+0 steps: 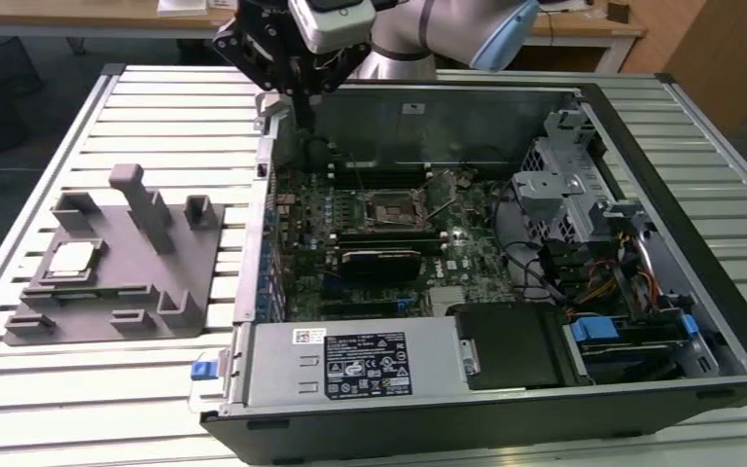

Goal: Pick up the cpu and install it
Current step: 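Reach for the cpu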

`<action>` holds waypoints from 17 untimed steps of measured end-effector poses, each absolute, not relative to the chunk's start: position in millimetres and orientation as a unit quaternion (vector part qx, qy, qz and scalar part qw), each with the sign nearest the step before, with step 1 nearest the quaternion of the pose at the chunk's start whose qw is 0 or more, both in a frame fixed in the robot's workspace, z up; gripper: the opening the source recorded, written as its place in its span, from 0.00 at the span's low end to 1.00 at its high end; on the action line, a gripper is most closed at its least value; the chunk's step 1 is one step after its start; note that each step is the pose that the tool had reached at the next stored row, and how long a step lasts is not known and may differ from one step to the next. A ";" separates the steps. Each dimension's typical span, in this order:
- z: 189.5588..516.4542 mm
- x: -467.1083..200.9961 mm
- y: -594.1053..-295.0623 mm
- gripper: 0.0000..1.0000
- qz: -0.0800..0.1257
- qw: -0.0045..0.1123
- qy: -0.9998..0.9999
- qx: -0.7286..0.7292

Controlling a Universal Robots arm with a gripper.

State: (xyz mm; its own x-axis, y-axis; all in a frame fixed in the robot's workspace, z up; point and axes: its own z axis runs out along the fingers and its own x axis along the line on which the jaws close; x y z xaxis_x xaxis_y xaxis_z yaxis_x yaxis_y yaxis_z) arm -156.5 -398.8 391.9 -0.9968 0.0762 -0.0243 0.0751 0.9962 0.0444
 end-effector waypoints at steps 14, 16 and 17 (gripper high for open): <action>391.2 -177.8 -398.8 0.11 0.022 0.013 0.999 0.038; 391.1 -181.0 -398.8 0.11 0.022 0.013 0.999 0.038; 391.0 -182.4 -398.8 0.11 0.022 0.013 0.999 0.038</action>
State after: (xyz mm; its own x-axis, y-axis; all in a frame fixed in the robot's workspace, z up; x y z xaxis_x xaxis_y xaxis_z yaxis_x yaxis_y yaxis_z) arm -182.4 -398.8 391.0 -0.9968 0.0762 -0.0241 0.0751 0.9962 0.0443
